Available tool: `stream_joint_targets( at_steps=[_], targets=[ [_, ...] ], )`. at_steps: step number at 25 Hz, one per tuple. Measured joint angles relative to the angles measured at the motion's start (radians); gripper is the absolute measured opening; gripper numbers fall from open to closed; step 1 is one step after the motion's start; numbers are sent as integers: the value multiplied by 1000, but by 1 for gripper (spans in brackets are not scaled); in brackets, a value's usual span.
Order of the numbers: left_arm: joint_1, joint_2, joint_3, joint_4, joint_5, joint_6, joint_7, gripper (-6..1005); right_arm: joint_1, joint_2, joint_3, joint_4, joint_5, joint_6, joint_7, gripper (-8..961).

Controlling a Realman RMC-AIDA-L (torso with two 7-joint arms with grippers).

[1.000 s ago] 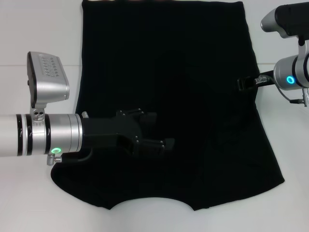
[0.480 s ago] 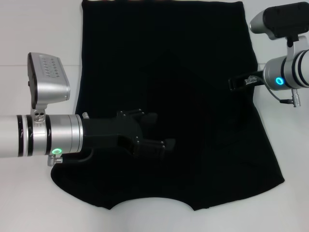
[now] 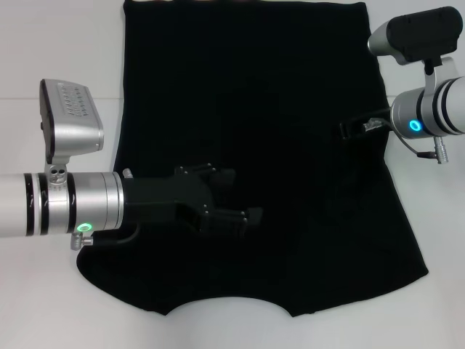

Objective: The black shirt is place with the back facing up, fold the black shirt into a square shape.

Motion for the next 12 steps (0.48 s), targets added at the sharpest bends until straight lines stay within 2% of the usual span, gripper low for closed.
stream_joint_targets(
  at_steps=[3, 8, 12],
  targets=[
    [0, 0, -1, -1, 0, 0, 0, 907, -1, 0, 0, -11, 0, 3, 2, 294],
    [2, -1, -1, -1, 0, 0, 0, 906, -28, -9, 24, -62, 1, -1, 14, 552],
    [3, -1, -3, -2, 0, 0, 0, 905, -59, -22, 44, -106, 1, -44, 27, 592]
  ],
)
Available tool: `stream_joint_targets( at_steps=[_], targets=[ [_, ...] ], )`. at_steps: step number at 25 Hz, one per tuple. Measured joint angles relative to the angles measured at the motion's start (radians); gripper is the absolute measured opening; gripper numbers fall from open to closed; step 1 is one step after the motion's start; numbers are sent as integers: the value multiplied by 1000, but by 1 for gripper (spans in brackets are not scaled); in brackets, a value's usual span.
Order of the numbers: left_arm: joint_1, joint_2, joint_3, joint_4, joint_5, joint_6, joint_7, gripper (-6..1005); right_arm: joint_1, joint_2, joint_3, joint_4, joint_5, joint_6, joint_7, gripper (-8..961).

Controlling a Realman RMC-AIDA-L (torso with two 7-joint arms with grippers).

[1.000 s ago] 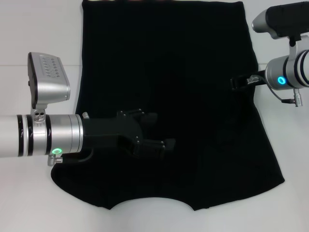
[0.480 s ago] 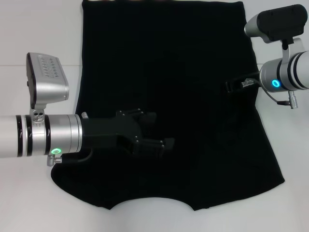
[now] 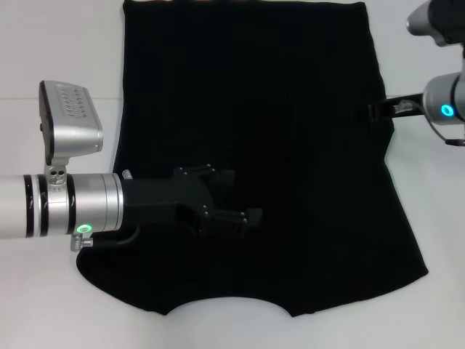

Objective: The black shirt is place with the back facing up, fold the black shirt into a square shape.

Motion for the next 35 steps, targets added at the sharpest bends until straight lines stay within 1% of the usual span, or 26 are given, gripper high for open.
stream_joint_targets(
  at_steps=[4, 7, 10, 11, 12, 16, 17, 19, 21, 24, 27, 31, 35],
  targets=[
    [0, 0, 0, 1, -1, 4, -2, 905, -29, -10, 29, -24, 19, -50, -4, 633],
    [2, 3, 0, 3, -2, 19, -11, 904, -56, -22, 47, -34, 107, -97, -50, 663],
    [15, 13, -9, 21, -3, 74, -36, 904, -103, -43, 55, -35, 278, -179, -166, 659],
    [19, 16, -23, 30, -2, 109, -45, 904, -143, -54, 58, -34, 401, -245, -255, 658],
    [22, 20, -42, 36, 1, 151, -51, 904, -143, -54, 58, -34, 401, -245, -255, 656],
    [42, 39, -147, 52, 10, 300, -77, 903, -225, -61, 60, -35, 603, -376, -423, 654],
    [53, 43, -167, 59, 11, 314, -89, 903, -244, -62, 60, -34, 650, -414, -468, 654],
    [76, 48, -201, 80, 16, 332, -111, 903, -268, -62, 61, -29, 697, -463, -525, 653],
    [108, 50, -242, 113, 33, 332, -133, 903, -284, -56, 61, -26, 715, -503, -570, 652],
    [139, 51, -311, 146, 100, 319, -153, 902, -290, -43, 53, -23, 716, -514, -598, 651],
    [155, 52, -373, 159, 175, 316, -163, 902, -282, -31, 49, -22, 716, -505, -595, 650],
    [185, 49, -411, 184, 233, 303, -158, 901, -261, -22, 53, -22, 719, -505, -590, 649],
    [206, 39, -415, 208, 297, 214, -155, 901, -242, -20, 55, -22, 724, -500, -578, 648]
  ],
)
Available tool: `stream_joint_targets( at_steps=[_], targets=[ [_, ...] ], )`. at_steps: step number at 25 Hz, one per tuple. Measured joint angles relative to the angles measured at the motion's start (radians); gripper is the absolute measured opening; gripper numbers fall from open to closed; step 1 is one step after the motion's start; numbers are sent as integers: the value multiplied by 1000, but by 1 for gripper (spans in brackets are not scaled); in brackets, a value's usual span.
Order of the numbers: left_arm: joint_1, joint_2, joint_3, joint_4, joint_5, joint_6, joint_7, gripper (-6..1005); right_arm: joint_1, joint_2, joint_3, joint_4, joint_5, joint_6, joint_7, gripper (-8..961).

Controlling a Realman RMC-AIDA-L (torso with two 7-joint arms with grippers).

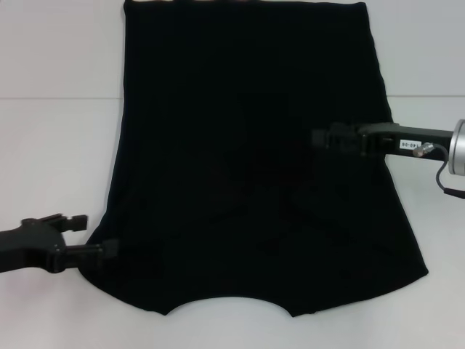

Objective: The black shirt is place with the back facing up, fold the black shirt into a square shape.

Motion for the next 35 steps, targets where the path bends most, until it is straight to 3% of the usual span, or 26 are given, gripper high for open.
stream_joint_targets(
  at_steps=[11, 21, 35],
  targets=[
    [-9, -18, 74, -11, 89, -241, 14, 899, 19, 8, -1, 0, 2, 11, 40, 647],
    [-22, -27, 123, -8, 114, -273, 7, 898, 16, 10, 1, 0, 3, 22, 50, 643],
    [-35, -25, 140, -3, 153, -265, -18, 577, 10, 8, 1, 0, 3, 29, 49, 643]
  ],
)
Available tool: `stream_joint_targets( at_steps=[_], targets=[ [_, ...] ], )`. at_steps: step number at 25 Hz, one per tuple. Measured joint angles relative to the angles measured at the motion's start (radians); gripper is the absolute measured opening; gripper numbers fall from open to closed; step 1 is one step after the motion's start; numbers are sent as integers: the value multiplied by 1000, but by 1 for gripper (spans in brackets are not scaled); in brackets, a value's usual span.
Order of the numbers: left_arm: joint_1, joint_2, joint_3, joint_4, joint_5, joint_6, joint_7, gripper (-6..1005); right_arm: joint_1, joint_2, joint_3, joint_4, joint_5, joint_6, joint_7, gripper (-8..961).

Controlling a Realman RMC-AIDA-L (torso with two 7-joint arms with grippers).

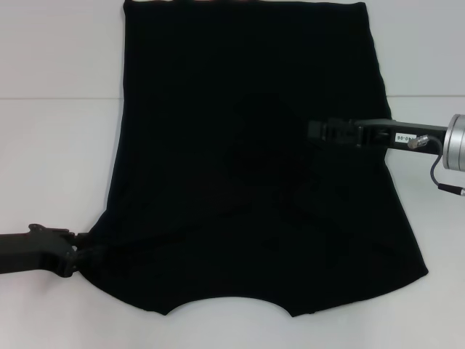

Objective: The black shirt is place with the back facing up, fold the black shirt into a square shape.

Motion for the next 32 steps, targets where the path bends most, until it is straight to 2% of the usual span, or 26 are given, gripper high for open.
stream_joint_targets(
  at_steps=[2, 13, 18, 23, 27, 32],
  targets=[
    [-1, 0, 0, 0, -3, 6, -1, 528, -2, -1, 0, 0, -1, 0, 0, 643],
    [-1, 4, -10, 10, -6, 38, -9, 70, -17, -5, 0, 0, -4, 1, 1, 644],
    [10, 1, -11, 41, 0, 48, -20, 63, -29, -12, -4, 1, -7, -2, 41, 644],
    [18, 2, -17, 53, 7, 49, -28, 62, -52, -48, -5, -14, -84, -50, 179, 644],
    [21, 3, -30, 53, 13, 52, -28, 62, -71, -99, 0, -12, -165, -119, 302, 644],
    [26, 4, -59, 54, 14, 59, -31, 62, -126, -158, 17, -1, -175, -197, 376, 643]
  ],
)
